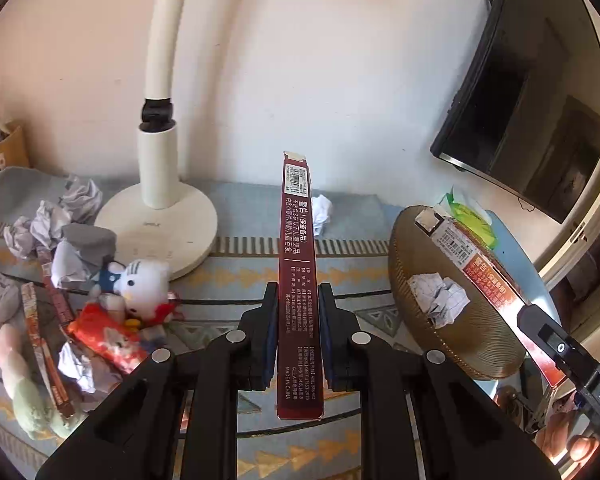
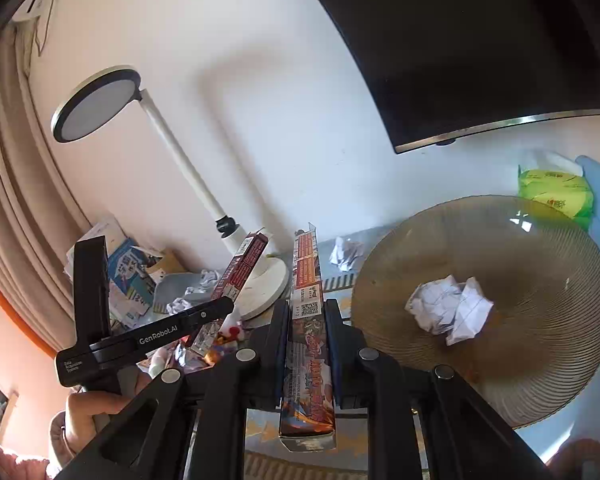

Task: Organize objects
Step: 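Carry both boxes to the glass bowl and open both grippers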

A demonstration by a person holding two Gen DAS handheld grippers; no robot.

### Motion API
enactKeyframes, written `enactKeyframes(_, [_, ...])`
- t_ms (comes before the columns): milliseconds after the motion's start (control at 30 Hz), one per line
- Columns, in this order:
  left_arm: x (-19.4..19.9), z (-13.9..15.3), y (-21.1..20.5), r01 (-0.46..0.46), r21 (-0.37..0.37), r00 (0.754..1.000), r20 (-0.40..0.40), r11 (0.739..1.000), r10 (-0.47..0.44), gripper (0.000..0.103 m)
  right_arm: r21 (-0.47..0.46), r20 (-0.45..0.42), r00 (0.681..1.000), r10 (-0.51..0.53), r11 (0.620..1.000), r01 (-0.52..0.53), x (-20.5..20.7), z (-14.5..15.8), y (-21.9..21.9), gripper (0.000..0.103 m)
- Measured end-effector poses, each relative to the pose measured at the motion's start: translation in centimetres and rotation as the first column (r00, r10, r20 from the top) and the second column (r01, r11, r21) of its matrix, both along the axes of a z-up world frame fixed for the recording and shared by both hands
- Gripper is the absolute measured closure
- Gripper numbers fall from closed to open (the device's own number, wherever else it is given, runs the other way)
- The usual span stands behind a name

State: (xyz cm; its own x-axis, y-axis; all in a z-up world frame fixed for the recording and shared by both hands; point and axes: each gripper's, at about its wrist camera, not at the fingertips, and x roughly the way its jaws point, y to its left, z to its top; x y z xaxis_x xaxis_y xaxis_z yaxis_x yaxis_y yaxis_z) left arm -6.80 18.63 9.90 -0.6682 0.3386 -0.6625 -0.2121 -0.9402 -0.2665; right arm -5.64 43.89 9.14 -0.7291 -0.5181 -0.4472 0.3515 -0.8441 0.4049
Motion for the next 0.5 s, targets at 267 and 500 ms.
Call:
enactKeyframes(267, [-1.5,0.2,8.6,0.075,-0.032,0.997,0.019,0.997,-0.075,0.088,0.036,-0.021,0.992,-0.123,0.992,0.124,-2.3,-0.2,3.7,0.086])
enactKeyframes(500, [-1.7,0.3,13.9,0.181,-0.048,0.983,-0.005,0.982,-0.181,0.088,0.029,0.002,0.978,-0.209,0.978,0.208,-4.0,-0.7,6.1,0.086])
